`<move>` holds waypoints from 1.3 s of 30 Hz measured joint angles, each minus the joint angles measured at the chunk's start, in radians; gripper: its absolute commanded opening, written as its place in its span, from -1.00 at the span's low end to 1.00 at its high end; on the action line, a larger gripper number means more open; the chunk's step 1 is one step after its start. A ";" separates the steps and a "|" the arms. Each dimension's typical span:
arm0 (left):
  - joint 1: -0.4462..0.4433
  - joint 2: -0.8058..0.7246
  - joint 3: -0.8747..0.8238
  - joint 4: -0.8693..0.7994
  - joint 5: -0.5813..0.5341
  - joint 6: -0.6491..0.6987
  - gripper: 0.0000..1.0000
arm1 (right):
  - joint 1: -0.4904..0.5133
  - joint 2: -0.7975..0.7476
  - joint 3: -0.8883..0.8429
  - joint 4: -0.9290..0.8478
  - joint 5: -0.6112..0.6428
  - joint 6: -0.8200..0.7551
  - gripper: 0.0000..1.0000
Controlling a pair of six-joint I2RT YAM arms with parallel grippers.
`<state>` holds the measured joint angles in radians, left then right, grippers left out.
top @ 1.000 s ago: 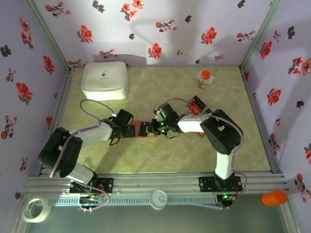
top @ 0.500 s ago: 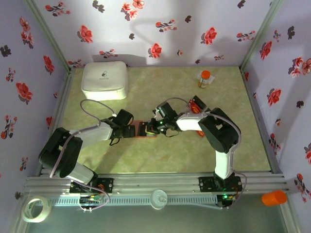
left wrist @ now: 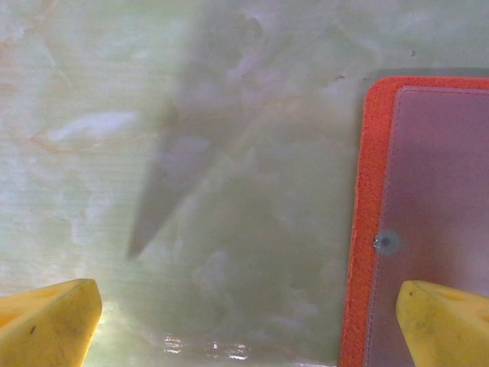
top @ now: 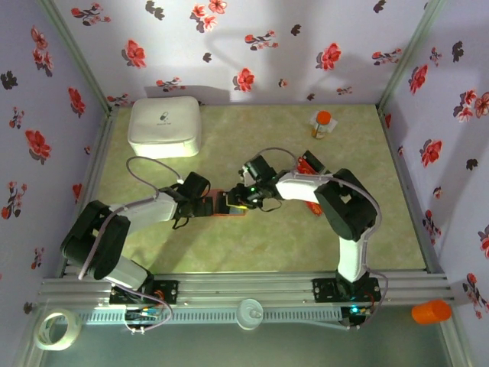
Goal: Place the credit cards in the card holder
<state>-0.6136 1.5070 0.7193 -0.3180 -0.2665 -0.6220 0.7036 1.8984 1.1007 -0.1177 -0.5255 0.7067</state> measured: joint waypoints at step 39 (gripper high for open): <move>0.000 0.003 0.018 -0.010 0.000 0.000 1.00 | 0.096 0.195 0.306 -0.179 0.104 -0.071 -0.91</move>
<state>-0.6132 1.5097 0.7368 -0.3279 -0.2661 -0.6220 0.7994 2.0933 1.4071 -0.2970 -0.4213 0.6361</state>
